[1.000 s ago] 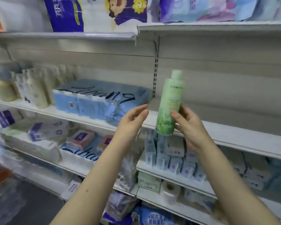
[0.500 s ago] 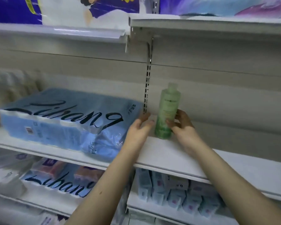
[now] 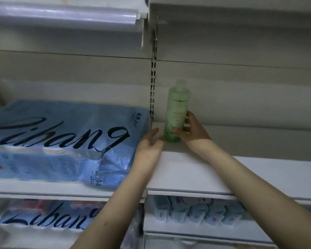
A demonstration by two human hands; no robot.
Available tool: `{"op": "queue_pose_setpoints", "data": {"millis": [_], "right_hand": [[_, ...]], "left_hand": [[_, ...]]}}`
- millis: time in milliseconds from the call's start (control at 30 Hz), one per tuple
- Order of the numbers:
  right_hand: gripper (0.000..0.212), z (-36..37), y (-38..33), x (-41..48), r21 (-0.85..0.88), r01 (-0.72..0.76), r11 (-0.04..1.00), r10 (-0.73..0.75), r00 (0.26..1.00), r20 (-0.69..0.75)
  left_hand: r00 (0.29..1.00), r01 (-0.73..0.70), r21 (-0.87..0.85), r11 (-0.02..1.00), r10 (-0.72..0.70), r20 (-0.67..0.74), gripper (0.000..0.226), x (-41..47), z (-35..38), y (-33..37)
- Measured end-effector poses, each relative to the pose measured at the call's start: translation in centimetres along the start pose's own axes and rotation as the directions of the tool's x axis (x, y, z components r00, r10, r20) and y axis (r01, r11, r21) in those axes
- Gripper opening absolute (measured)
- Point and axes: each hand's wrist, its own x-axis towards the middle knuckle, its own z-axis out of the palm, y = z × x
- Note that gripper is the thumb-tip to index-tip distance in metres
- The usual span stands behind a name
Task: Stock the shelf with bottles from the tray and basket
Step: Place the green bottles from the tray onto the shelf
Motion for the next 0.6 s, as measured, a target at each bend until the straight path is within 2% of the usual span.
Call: {"op": "queue_pose_setpoints", "data": {"millis": [300, 600], "right_hand": [[0.053, 1.4, 0.4, 4.9, -0.135, 0.062, 0.989, -0.065, 0.998, -0.024], [0.051, 1.8, 1.7, 7.9, -0.119, 0.031, 0.992, -0.036, 0.999, -0.038]], "left_hand": [[1.000, 0.008, 0.040, 0.999, -0.007, -0.008, 0.039, 0.0, -0.2, 0.0], [0.999, -0.016, 0.169, 0.986, 0.022, -0.035, 0.039, 0.1, -0.2, 0.1]]}}
